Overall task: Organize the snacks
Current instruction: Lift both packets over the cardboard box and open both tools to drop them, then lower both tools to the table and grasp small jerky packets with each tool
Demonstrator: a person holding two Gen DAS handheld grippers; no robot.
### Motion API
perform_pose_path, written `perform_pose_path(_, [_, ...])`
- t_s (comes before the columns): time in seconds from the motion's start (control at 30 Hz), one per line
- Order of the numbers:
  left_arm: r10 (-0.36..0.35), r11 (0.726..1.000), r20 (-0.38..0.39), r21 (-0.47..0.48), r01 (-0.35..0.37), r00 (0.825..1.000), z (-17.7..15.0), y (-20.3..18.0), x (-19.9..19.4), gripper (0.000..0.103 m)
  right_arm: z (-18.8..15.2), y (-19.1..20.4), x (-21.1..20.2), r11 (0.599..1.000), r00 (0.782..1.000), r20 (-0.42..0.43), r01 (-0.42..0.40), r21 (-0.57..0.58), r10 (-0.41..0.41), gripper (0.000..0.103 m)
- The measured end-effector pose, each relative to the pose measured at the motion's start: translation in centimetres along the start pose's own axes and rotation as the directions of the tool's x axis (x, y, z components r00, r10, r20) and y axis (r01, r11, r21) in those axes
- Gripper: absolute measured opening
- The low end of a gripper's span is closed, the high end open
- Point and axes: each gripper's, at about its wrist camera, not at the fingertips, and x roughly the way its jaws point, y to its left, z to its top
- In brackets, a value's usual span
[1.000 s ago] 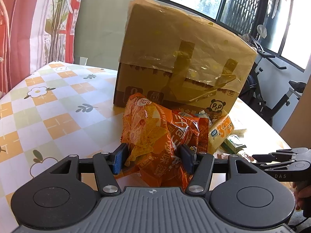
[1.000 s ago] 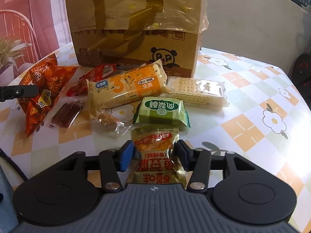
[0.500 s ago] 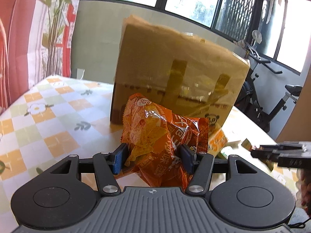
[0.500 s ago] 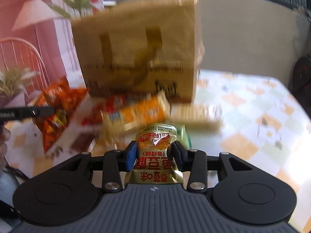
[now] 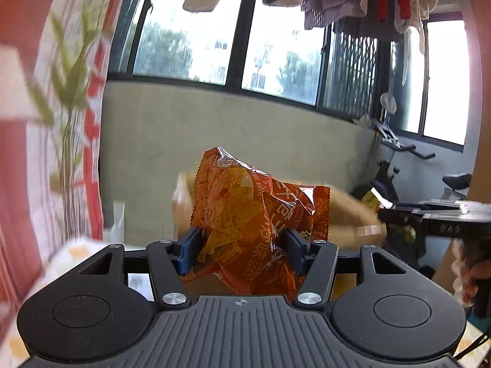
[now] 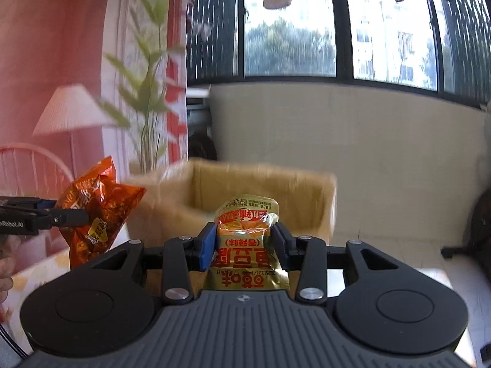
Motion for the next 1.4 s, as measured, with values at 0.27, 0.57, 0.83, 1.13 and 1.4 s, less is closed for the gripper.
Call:
perform_pose_path(0.27, [0.03,0.999,-0.037,0.023,-0.03,0.999,5.5,-1.9,7.6,0.063,2.6,-2.3,7.1,0.999,0.999,-0.037,0.003,0.05,-0.002,0.043])
perform_pose_path(0.57, [0.077,0.997,-0.14,-0.004,-0.078,0.987,6.5,-1.4,13.0,0.072,2.3,-5.2,9.2,0.992,0.995,-0.096,0.024,0.125,-0.012,0.059])
perform_pose_path(0.83, [0.088,0.995,-0.136,-0.034,-0.094,0.987,4.8,0.6,8.3,0.072,1.1,-5.3,4.7,0.989,0.998,-0.058,0.006,0.148,0.003,0.059])
perform_pose_path(1.13, [0.128,0.989,-0.191,-0.048,-0.14,0.973,-0.3,1.1,2.1,0.072,-2.2,-3.4,-0.4,0.981,0.998,-0.029,-0.046,0.19,0.052,0.078])
perform_pose_path(1.4, [0.078,0.99,-0.248,-0.092,-0.104,0.966,-5.4,0.0,-0.3,0.071,-6.8,0.9,-2.3,0.996,0.991,-0.115,-0.052,0.076,0.061,0.081])
